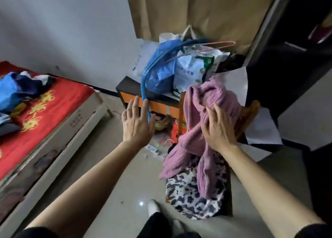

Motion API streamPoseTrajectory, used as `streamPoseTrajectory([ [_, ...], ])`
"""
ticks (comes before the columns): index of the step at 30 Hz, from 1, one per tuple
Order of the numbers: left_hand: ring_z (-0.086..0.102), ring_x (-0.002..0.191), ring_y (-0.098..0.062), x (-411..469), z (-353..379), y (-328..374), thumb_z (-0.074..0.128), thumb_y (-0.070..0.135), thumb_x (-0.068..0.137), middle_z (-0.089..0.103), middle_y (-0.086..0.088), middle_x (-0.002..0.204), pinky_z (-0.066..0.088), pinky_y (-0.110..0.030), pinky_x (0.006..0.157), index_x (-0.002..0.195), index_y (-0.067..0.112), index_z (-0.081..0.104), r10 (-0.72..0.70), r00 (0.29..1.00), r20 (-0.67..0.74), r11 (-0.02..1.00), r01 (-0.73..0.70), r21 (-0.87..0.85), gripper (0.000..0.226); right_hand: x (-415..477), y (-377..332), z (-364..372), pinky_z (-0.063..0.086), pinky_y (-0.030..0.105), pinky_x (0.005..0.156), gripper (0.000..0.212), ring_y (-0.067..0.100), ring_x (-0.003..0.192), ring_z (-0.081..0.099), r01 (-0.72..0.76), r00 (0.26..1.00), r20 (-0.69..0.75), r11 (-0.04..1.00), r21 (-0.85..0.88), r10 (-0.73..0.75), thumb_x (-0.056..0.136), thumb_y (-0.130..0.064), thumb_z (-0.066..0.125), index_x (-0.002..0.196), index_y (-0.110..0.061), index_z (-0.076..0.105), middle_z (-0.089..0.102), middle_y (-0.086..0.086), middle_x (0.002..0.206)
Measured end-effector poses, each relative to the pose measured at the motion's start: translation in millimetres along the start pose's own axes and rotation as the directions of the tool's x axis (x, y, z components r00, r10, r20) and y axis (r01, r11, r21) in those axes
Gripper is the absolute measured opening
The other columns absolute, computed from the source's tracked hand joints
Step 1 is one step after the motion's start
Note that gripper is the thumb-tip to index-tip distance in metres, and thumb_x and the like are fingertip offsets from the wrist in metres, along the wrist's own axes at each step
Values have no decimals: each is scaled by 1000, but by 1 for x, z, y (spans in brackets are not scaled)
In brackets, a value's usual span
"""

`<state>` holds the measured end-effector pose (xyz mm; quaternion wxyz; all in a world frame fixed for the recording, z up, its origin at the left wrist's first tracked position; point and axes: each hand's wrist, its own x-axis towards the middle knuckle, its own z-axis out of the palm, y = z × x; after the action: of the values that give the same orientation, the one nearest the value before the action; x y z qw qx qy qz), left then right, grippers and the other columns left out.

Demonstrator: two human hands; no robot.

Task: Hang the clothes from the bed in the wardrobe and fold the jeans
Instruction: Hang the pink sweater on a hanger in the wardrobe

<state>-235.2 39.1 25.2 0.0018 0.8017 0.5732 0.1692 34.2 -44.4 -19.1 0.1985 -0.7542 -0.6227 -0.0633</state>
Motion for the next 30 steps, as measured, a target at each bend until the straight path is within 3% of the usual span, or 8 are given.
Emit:
streamPoseTrajectory([
  [7, 23, 145, -35, 59, 42, 69, 29, 54, 98, 24, -16, 159, 26, -55, 112, 149, 18, 32, 232, 971, 63, 968, -223, -119, 63, -16, 60, -16, 46, 51, 101, 62, 36, 132, 45, -222, 974, 23, 969, -109, 226, 97, -36, 53, 150, -11, 34, 33, 17, 154],
  [11, 25, 143, -35, 98, 58, 78, 33, 52, 100, 27, -16, 157, 28, -53, 111, 148, 17, 32, 244, 969, 25, 950, -234, -207, 60, 15, 77, -24, 50, 48, 94, 60, 36, 126, 51, -271, 961, 17, 953, -137, 276, 96, -38, 52, 148, -13, 34, 39, 16, 150],
  [15, 50, 114, -40, 117, 85, 78, 44, 46, 96, 47, -18, 128, 47, -48, 88, 128, 9, 45, 245, 967, 64, 899, -202, -389, 49, 53, 75, -9, 49, 45, 93, 62, 34, 128, 51, -403, 915, 26, 915, -3, 403, 99, -42, 50, 150, -14, 29, 43, 15, 146],
  [19, 55, 97, -30, 126, 113, 80, 44, 53, 96, 47, -6, 111, 44, -37, 71, 123, 16, 45, 196, 950, 243, 875, -58, -480, 46, 89, 65, 19, 33, 43, 113, 73, 27, 144, 32, -541, 841, 151, 806, 241, 519, 99, -56, 44, 157, -23, 17, 31, 8, 159],
  [23, 57, 102, -27, 139, 127, 96, 47, 67, 89, 47, -5, 119, 50, -39, 79, 126, 18, 45, 144, 926, 349, 866, 53, -497, 62, 107, 74, 36, 24, 43, 119, 72, 32, 142, 31, -502, 846, 267, 857, 113, 461, 97, -63, 42, 153, -20, 34, 42, 10, 153],
  [26, 50, 108, -25, 148, 131, 115, 50, 85, 74, 45, -5, 120, 50, -42, 90, 122, 19, 50, 77, 906, 417, 916, 101, -389, 82, 108, 95, 37, 27, 45, 118, 70, 32, 142, 33, -475, 852, 329, 865, 160, 407, 96, -65, 40, 152, -25, 37, 43, 7, 153],
  [30, 44, 111, -33, 146, 138, 136, 58, 66, 83, 44, -10, 123, 42, -42, 92, 112, 17, 54, -7, 921, 390, 948, 131, -290, 58, 107, 121, 35, 26, 41, 119, 75, 24, 144, 31, -404, 870, 418, 865, 298, 262, 92, -73, 35, 153, -29, 36, 38, -1, 156],
])
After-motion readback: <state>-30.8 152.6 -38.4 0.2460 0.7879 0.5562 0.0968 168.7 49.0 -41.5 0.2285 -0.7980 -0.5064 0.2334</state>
